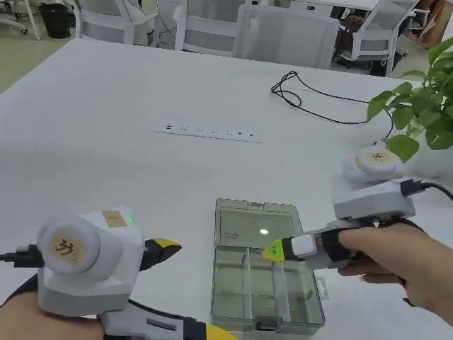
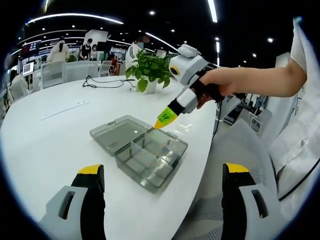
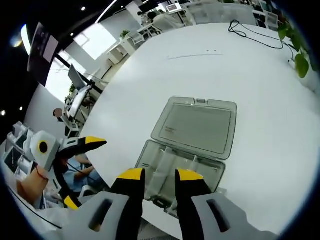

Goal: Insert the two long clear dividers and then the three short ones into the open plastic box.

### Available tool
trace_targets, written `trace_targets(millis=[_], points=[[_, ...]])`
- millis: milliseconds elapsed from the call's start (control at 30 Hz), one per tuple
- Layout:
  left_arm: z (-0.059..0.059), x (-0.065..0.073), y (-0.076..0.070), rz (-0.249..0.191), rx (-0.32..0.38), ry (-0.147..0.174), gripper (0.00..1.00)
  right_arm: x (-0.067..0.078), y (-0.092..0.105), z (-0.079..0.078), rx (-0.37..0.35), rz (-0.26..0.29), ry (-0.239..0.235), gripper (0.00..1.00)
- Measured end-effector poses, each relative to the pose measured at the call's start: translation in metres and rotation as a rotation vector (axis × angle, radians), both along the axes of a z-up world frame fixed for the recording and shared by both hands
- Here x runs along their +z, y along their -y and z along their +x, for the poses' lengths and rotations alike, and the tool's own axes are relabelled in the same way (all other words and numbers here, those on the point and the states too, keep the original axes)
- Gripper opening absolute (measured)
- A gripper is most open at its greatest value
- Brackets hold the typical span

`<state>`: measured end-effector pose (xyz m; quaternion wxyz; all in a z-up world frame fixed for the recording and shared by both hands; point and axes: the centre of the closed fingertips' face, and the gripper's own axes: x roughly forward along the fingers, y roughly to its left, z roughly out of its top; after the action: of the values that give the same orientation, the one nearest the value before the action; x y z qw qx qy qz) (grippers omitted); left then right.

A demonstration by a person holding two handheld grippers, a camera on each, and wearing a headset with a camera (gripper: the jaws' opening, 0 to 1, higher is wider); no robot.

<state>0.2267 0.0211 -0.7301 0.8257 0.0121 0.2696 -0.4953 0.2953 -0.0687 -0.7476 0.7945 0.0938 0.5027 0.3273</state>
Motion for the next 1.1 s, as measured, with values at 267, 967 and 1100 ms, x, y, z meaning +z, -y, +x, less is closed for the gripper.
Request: trace_targets(millis=[267,967,1100], points=[[0.002,0.008,-0.001,0.002,0.025,0.014,1.0,0.026,0.023,-0.003,0.085,0.017,0.097,0.31],[0.001,0.014,-0.003,0.03,0.041,0.038,1.0,0.006,0.086,-0.039,0.659,-0.209,0.266,0.47],[-0.001,0.015,-0.004,0.029,0.041,0.038,1.0,0.0,0.088,-0.042,0.731,-0.223,0.275,0.49]])
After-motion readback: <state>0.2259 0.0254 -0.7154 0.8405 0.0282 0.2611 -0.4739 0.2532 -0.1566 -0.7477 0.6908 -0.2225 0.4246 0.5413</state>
